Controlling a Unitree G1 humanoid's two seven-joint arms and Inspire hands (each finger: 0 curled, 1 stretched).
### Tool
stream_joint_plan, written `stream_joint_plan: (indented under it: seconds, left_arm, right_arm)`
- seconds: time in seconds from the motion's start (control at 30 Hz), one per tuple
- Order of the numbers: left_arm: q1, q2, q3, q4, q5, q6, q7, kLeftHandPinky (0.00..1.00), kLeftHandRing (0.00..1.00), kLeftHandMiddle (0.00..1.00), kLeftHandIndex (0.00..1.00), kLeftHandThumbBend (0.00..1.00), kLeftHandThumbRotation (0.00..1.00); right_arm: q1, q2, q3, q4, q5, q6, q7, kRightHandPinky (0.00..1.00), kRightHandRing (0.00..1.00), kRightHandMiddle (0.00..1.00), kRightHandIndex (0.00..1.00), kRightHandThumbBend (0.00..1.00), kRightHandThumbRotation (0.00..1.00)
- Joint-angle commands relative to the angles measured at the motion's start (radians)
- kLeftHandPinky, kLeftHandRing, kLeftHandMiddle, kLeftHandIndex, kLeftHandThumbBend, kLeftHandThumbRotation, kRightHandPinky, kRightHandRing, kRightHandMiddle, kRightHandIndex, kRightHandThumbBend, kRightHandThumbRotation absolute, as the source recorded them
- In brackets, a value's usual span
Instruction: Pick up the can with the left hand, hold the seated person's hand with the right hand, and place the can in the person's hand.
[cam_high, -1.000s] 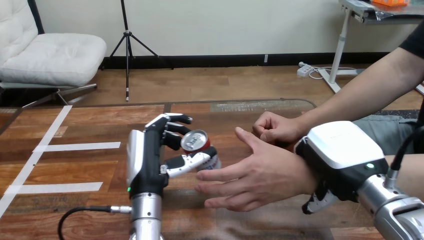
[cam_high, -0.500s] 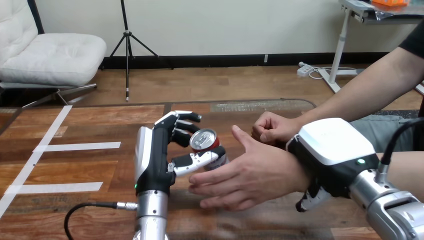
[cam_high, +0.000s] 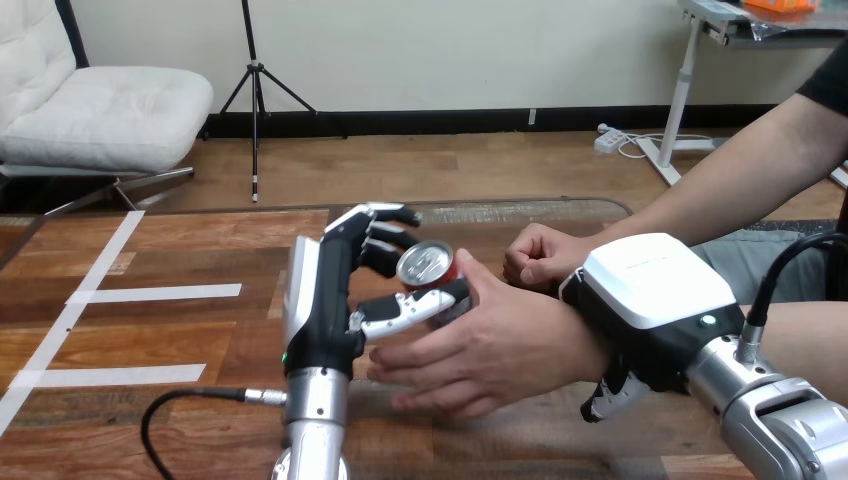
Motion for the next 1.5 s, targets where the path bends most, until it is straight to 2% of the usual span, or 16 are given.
stream_joint_plan:
  seconds: [0.0,0.63,1.33,1.43,1.47]
  left_arm:
    - [-0.035,-0.009,-0.01,-0.09,-0.002,-0.023,-0.012,0.45,0.44,0.48,0.58,0.7,0.0]
    - [-0.006,-0.025,-0.033,-0.156,0.016,-0.039,-0.041,0.43,0.43,0.48,0.58,0.71,0.0]
    - [0.032,-0.015,-0.041,-0.19,0.009,-0.051,-0.066,0.43,0.44,0.48,0.58,0.71,0.0]
    - [0.037,-0.013,-0.041,-0.197,0.009,-0.05,-0.07,0.44,0.44,0.48,0.58,0.7,0.0]
    - [0.038,-0.013,-0.041,-0.199,0.01,-0.048,-0.07,0.43,0.43,0.48,0.58,0.7,0.0]
  right_arm:
    - [-0.106,0.047,0.046,-0.052,0.023,-0.052,-0.005,0.13,0.15,0.24,0.44,0.93,0.0]
    - [-0.133,0.048,0.058,-0.046,0.002,-0.048,0.022,0.16,0.18,0.27,0.44,0.9,0.0]
    - [-0.104,0.057,0.045,-0.056,0.016,-0.035,0.023,0.16,0.16,0.25,0.45,0.92,0.0]
    - [-0.101,0.058,0.045,-0.06,0.009,-0.024,0.034,0.2,0.23,0.32,0.47,0.92,0.0]
    - [-0.1,0.058,0.045,-0.062,0.003,-0.021,0.038,0.25,0.3,0.4,0.5,0.93,0.0]
